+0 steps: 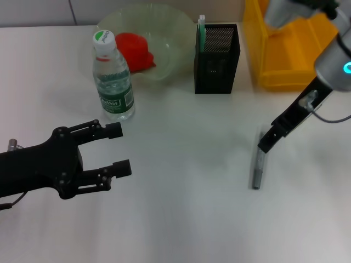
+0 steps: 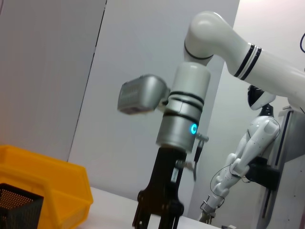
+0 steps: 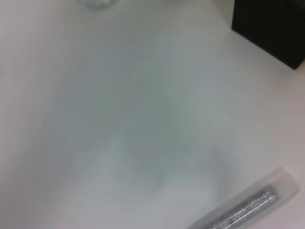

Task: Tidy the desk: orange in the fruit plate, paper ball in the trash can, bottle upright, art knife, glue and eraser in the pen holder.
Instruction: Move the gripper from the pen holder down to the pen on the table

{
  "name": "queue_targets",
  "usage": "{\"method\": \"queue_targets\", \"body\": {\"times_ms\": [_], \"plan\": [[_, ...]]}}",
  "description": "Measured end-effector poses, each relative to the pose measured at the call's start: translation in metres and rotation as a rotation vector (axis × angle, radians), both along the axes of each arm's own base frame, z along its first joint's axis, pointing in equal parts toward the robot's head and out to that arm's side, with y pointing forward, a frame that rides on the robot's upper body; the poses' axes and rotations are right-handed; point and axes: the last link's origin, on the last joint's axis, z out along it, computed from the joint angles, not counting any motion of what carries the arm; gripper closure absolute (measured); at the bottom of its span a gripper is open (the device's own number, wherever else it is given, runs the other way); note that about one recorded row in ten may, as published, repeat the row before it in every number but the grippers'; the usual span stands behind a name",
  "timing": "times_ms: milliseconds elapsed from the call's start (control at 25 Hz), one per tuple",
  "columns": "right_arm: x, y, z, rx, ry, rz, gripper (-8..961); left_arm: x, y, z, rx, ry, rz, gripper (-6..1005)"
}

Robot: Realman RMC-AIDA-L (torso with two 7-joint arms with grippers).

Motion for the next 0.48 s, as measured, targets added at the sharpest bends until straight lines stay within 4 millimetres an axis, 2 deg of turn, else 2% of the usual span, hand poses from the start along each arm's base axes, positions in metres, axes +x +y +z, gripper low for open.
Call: {"method": "queue_targets", "body": {"times_ms": [280,480], "plan": [[0.011,0.002,-0.027,0.004,-0.077,-0.002,350,0.001,0.0,-0.001,0.003,-0.002,-0.005,213],[0.014,0.005,-0.034,0.009,-0.098,-0.004,357,0.002,-0.001,-0.003,0.002,-0.006,-0.004,213]]}}
